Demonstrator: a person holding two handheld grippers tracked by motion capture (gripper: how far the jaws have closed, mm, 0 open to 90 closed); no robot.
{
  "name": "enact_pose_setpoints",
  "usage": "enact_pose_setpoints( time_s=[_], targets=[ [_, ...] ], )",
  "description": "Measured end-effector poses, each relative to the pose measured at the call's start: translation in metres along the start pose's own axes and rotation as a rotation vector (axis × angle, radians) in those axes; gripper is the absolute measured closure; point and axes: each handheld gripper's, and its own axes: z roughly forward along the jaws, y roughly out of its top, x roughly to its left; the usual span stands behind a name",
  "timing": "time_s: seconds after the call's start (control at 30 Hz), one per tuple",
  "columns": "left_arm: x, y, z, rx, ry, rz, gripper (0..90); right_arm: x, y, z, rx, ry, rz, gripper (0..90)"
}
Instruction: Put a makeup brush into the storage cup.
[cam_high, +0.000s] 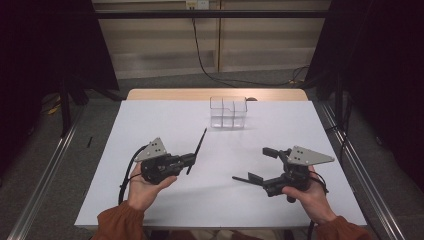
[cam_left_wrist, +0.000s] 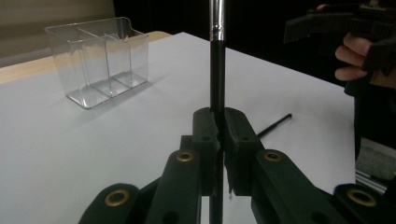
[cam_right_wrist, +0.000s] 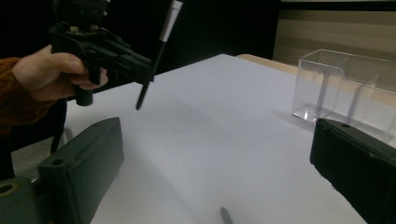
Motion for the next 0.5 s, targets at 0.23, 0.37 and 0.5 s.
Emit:
enact_pose_setpoints(
  time_s=[0.23,0.37,0.5],
  targets=[
    [0.002,0.004,0.017,0.005,-0.019,0.005,84.1,0.002,0.006,0.020,-0.006,0.035,0.007,2.3],
    [0.000,0.009,0.024,0.012,-0.030,0.018,84.1,0.002,0.010,0.032,0.016,0.061,0.022,0.0],
    [-0.001,0.015,0.032,0.012,-0.041,0.028,84.1,0.001,0.015,0.042,-0.007,0.053,0.016,0.0]
  ],
)
